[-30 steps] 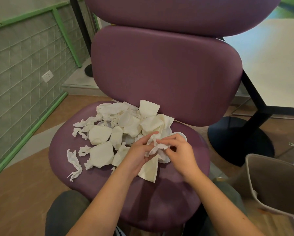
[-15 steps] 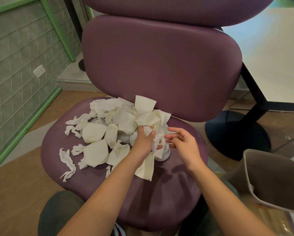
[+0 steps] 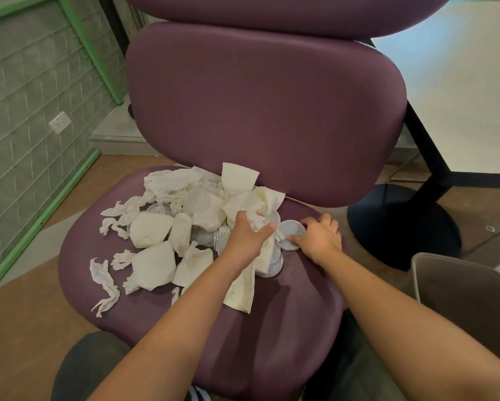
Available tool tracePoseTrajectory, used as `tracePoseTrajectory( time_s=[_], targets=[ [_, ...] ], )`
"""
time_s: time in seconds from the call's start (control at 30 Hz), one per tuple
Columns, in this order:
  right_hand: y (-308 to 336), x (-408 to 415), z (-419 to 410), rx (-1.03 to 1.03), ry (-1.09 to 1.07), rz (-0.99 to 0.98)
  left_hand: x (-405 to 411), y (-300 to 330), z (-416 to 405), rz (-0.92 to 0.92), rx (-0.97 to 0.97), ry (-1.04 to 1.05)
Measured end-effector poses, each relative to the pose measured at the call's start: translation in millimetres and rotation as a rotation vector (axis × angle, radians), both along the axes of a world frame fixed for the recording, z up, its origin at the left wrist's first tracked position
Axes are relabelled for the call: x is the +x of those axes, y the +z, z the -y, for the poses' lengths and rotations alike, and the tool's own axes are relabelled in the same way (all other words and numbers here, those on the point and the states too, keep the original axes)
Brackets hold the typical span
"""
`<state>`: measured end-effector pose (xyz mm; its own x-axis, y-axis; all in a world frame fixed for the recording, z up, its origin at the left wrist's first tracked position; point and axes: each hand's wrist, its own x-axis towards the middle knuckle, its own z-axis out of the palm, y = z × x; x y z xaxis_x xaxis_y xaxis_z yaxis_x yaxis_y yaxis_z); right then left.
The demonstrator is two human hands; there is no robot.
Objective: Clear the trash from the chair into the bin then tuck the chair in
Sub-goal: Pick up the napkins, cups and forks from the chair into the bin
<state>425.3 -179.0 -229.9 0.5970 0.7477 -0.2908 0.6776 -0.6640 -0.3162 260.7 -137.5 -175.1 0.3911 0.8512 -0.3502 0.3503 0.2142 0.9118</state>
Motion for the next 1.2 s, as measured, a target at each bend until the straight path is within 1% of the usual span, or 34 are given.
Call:
tracePoseTrajectory(
  time_s=[0.1,0.23,0.37,0.47,0.5,0.53,0.57,0.6,0.63,0.7,0.8,0.83,0.87,0.93,1.07,1.13,1.2],
  targets=[
    [0.1,3.0,4.7,0.074,-0.074,-0.061,8.4,4.1,3.2,0.016,-0.007,-0.053],
    [5.9,8.9,21.2,0.217,-0.24,-0.237,26.5,6.1,10.6,0.015,-0.02,-0.125],
    [13.5,20.2,58.0,0.433,-0.397,-0.421,59.6,-3.7,25.3,-0.075,0.133,-0.232],
    [22.0,35.5,88.2,0.568,-0.522,-0.508,88.9,-9.0,38.4,-0.124,0.145,-0.331],
    [23.2,41.3,98.3,0.608,-0.559,-0.54,100.1,-9.9,44.0,-0.182,0.176,-0.355],
    [23.0,49.6,110.6,0.645,-0.592,-0.559,114.0,-12.1,51.8,-0.253,0.247,-0.372],
    [24.9,54.8,120.1,0.667,-0.611,-0.564,125.9,-12.5,59.6,-0.325,0.314,-0.376],
    [23.3,62.8,130.7,0.684,-0.631,-0.554,136.5,-9.0,70.7,-0.358,0.343,-0.384],
    [20.9,68.5,139.3,0.692,-0.656,-0.538,143.7,-4.6,79.3,-0.338,0.338,-0.399],
    [21.3,78.1,158.3,0.728,-0.694,-0.532,159.6,0.4,93.7,-0.295,0.286,-0.459],
    [25.4,82.2,166.9,0.75,-0.727,-0.526,170.6,-9.6,96.9,-0.311,0.278,-0.493],
    [22.4,114.5,207.8,0.776,-0.82,-0.483,215.7,-15.7,132.8,-0.291,0.233,-0.568],
    [20.9,123.1,219.6,0.775,-0.835,-0.46,229.8,-19.8,144.3,-0.305,0.185,-0.589],
    [17.0,128.2,232.2,0.746,-0.833,-0.406,242.1,-26.2,158.0,-0.321,0.149,-0.647],
    [4.1,150.3,250.4,0.67,-0.925,-0.289,270.4,-55.1,178.6,-0.288,0.213,-0.679],
    [-8.5,163.7,257.6,0.609,-0.977,-0.302,283.6,-69.9,186.1,-0.299,0.246,-0.631],
    [-22.2,172.7,263.1,0.523,-0.98,-0.335,293.7,-80.6,191.5,-0.335,0.29,-0.615]
  ],
)
